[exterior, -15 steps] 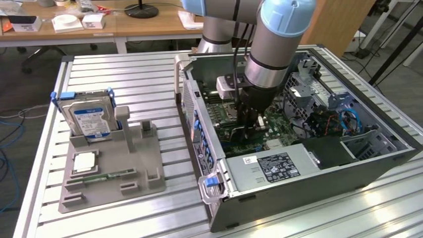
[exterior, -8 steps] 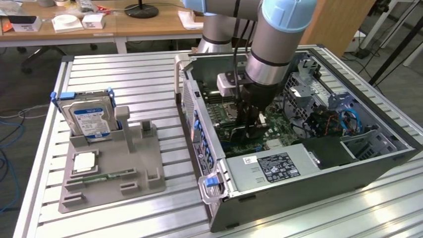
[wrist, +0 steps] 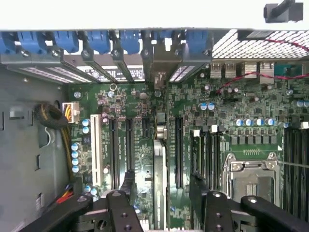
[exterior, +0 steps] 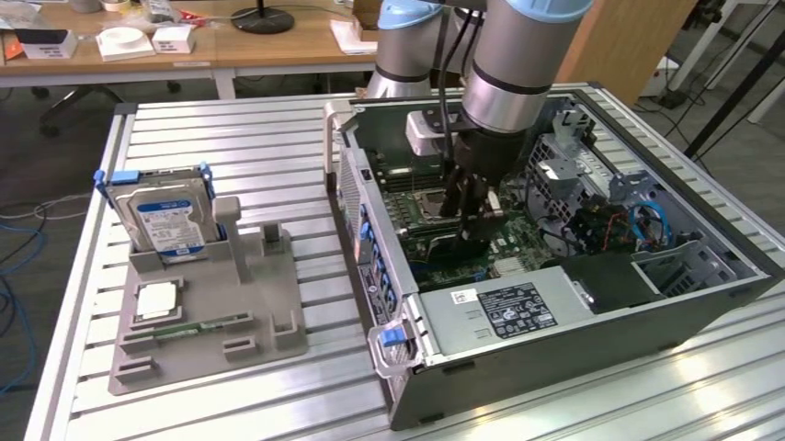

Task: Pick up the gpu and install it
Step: 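Insert the gpu into the slot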

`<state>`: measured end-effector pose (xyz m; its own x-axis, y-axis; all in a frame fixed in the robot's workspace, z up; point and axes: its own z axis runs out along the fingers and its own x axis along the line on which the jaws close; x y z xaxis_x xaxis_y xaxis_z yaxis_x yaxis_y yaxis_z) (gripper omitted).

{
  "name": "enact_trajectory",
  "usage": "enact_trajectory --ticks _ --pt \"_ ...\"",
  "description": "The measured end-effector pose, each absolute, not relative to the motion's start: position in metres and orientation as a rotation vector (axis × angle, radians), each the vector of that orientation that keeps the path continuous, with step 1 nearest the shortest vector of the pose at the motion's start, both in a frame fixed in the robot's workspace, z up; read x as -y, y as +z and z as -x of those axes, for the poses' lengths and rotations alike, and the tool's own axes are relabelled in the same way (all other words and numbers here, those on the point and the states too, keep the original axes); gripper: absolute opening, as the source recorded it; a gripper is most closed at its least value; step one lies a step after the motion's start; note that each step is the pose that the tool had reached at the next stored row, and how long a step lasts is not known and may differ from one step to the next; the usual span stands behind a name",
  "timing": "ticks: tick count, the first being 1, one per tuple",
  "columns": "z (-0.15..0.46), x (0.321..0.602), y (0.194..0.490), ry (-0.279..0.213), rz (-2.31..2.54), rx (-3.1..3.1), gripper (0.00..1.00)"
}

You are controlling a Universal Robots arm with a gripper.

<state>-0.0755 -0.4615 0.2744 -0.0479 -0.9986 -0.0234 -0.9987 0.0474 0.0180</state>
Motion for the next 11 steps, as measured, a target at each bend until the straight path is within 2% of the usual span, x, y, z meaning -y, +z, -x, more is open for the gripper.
enact_trajectory --ticks 3,5,8,11 --pt "0.0755 0.4615 0.2744 0.046 2.165 -2.27 0.56" --pt "0.0755 0.4615 0.2744 0.046 2.165 -2.27 0.43" --pt "0.0755 0.4615 0.2745 0.046 2.165 -2.27 0.37" --pt "0.0755 0.4615 0.2744 0.046 2.165 -2.27 0.2"
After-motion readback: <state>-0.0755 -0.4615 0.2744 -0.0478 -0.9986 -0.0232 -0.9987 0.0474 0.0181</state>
